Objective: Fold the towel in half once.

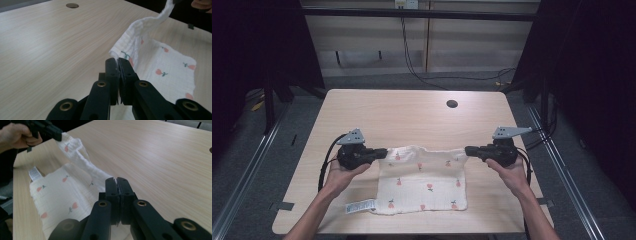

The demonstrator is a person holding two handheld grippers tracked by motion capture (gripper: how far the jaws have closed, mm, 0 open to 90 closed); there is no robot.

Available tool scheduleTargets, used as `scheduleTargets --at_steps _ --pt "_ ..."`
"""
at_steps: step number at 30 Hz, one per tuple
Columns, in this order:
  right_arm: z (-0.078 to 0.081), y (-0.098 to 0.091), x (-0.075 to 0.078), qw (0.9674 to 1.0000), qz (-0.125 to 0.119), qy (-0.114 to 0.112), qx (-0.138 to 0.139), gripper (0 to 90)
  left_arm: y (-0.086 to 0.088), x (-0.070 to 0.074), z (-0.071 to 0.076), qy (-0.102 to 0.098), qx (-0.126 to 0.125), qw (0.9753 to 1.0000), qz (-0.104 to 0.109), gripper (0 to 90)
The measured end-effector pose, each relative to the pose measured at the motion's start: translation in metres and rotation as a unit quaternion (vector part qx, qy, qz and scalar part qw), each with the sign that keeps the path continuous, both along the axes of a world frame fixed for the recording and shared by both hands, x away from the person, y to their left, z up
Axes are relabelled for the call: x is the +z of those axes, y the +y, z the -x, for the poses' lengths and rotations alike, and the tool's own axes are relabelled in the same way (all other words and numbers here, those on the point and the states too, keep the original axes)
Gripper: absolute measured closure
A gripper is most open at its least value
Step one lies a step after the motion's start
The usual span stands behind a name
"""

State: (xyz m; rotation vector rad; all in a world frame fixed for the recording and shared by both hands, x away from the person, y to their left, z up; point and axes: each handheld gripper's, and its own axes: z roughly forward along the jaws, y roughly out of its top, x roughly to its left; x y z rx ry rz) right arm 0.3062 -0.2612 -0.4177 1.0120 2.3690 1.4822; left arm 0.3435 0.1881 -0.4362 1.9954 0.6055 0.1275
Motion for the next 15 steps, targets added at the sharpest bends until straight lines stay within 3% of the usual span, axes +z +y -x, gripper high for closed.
scheduleTargets --at_steps 4,8,15 --pt "0.012 0.004 0.005 0.9998 0.011 -0.009 0.011 88.3 0.004 0.004 0.009 -0.003 -0.005 1.0000 0.002 87.0" --pt "0.019 0.003 0.011 0.9997 0.017 -0.011 0.014 88.3 0.010 0.005 0.019 0.004 -0.017 0.9997 0.019 87.0" --pt "0.031 0.000 0.002 0.9996 0.022 -0.003 0.014 88.3 0.013 -0.002 0.030 0.017 -0.026 0.9995 0.005 86.9"
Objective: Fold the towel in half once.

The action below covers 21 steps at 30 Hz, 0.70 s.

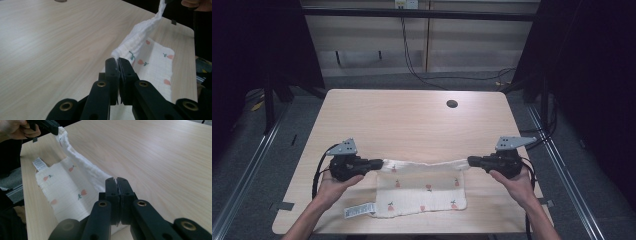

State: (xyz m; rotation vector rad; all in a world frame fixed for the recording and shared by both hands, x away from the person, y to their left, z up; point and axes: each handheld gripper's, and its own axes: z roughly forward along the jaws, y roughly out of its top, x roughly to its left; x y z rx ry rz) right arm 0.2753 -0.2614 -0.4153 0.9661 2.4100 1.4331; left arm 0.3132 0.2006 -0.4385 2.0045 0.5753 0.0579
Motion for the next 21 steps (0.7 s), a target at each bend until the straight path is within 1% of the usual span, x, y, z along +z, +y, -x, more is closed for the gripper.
scheduleTargets --at_steps 2,4,5,7,8,10,12,14,16,19,21 --pt "0.004 0.000 -0.004 1.0000 -0.001 0.003 0.001 88.3 -0.003 -0.003 0.004 0.000 -0.003 0.9999 -0.016 86.7" --pt "0.006 -0.001 -0.009 1.0000 -0.002 0.008 -0.002 88.3 -0.004 -0.006 0.007 0.006 -0.010 0.9997 -0.020 86.7" --pt "0.007 -0.001 -0.011 0.9999 -0.001 0.012 -0.001 88.3 -0.006 -0.008 0.010 0.008 -0.011 0.9996 -0.025 86.7" --pt "0.010 -0.001 -0.015 0.9998 0.002 0.018 0.001 88.3 -0.008 -0.010 0.014 0.010 -0.021 0.9993 -0.028 86.7" --pt "0.013 0.000 -0.017 0.9998 0.005 0.019 0.004 88.3 -0.009 -0.011 0.016 0.010 -0.023 0.9991 -0.033 86.7" --pt "0.016 0.000 -0.019 0.9997 0.007 0.021 0.006 88.3 -0.010 -0.014 0.021 0.013 -0.031 0.9988 -0.037 86.7" --pt "0.018 0.001 -0.022 0.9996 0.009 0.025 0.005 88.2 -0.012 -0.017 0.024 0.014 -0.036 0.9981 -0.049 86.4" --pt "0.020 0.002 -0.026 0.9995 0.013 0.028 0.006 88.3 -0.011 -0.022 0.026 0.020 -0.033 0.9979 -0.051 86.3" --pt "0.022 0.002 -0.032 0.9993 0.014 0.034 0.007 88.2 -0.012 -0.026 0.029 0.022 -0.036 0.9971 -0.064 86.2" --pt "0.026 0.004 -0.041 0.9986 0.027 0.045 0.010 88.1 -0.012 -0.032 0.033 0.026 -0.042 0.9963 -0.071 85.2" --pt "0.029 0.004 -0.044 0.9982 0.030 0.050 0.012 88.1 -0.012 -0.034 0.035 0.030 -0.045 0.9954 -0.079 85.1"
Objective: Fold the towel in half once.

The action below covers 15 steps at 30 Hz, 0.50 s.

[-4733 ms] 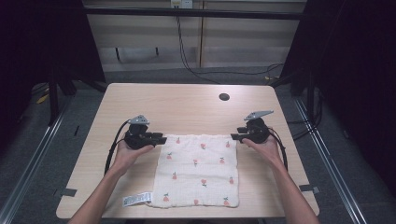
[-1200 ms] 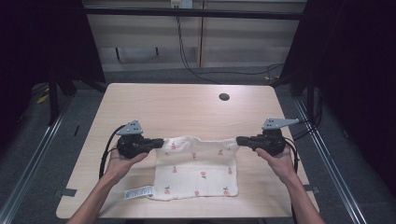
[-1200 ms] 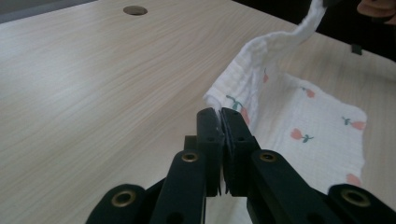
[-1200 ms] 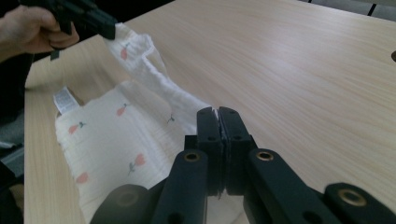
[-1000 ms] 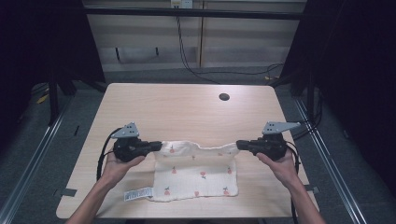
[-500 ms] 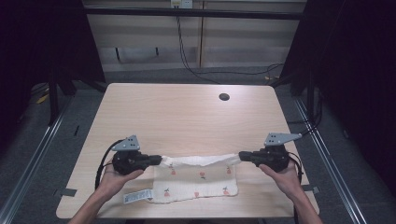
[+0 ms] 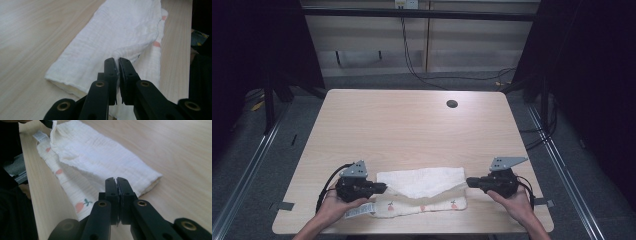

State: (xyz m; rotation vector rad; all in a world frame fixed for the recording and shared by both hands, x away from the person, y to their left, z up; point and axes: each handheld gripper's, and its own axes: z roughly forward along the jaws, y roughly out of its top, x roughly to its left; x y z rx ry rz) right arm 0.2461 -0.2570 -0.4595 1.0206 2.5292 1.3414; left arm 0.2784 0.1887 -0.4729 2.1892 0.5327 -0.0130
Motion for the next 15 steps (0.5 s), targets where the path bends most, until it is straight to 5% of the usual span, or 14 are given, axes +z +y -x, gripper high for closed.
scheduleTargets --at_steps 7,15 --pt "0.014 0.004 -0.021 0.9991 0.026 0.029 0.015 86.3 -0.007 -0.012 0.008 0.003 -0.024 0.9990 -0.037 86.2" --pt "0.024 0.002 -0.024 0.9988 0.031 0.033 0.020 80.3 0.000 -0.011 0.012 0.018 -0.031 0.9991 -0.025 80.3"
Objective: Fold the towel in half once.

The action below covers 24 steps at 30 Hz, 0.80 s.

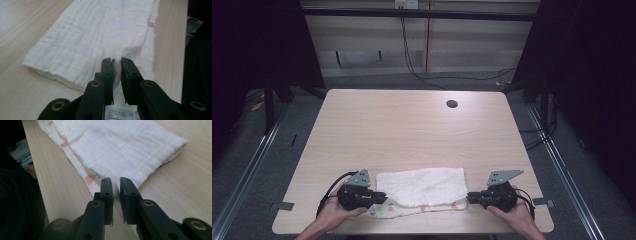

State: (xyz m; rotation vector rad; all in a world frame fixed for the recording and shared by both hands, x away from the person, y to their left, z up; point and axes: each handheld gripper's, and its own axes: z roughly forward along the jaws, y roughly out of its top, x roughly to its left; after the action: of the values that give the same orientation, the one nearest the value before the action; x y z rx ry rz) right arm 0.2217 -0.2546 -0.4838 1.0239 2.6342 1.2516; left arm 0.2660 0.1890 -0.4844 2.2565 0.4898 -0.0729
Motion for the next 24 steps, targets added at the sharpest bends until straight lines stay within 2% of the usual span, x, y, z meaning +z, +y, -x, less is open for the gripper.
scheduleTargets --at_steps 2,3,5,7,9,12,14,19,24 --pt "0.004 0.000 -0.001 1.0000 0.001 0.003 0.003 77.7 0.004 0.004 0.002 -0.002 0.002 1.0000 0.008 77.2" --pt "0.006 0.000 0.000 1.0000 -0.001 0.003 -0.001 74.1 0.006 0.007 0.003 0.003 0.003 0.9997 0.022 75.3" --pt "0.010 -0.001 0.003 0.9998 -0.017 0.010 0.005 72.5 0.009 0.013 0.003 0.001 0.005 0.9992 0.038 70.9" --pt "0.013 0.000 0.007 0.9997 -0.023 0.004 0.004 67.6 0.011 0.015 -0.001 0.001 0.016 0.9987 0.049 69.9" --pt "0.013 0.001 0.009 0.9997 -0.025 -0.004 0.001 66.6 0.009 0.012 -0.007 -0.005 0.028 0.9990 0.035 69.3" --pt "0.005 0.010 0.007 0.9999 -0.007 -0.007 -0.003 64.1 0.002 0.003 -0.015 -0.004 0.033 0.9994 0.010 69.0" --pt "-0.004 0.019 0.005 0.9999 0.008 -0.012 0.001 63.4 0.000 -0.001 -0.020 0.000 0.029 0.9996 0.001 69.0" --pt "-0.021 0.043 -0.004 0.9995 0.027 -0.007 0.018 57.9 -0.002 -0.009 -0.025 0.002 0.035 0.9993 -0.010 67.4" --pt "-0.027 0.056 -0.011 0.9984 0.046 -0.007 0.031 57.5 -0.001 -0.012 -0.028 0.003 0.042 0.9991 -0.011 66.9"
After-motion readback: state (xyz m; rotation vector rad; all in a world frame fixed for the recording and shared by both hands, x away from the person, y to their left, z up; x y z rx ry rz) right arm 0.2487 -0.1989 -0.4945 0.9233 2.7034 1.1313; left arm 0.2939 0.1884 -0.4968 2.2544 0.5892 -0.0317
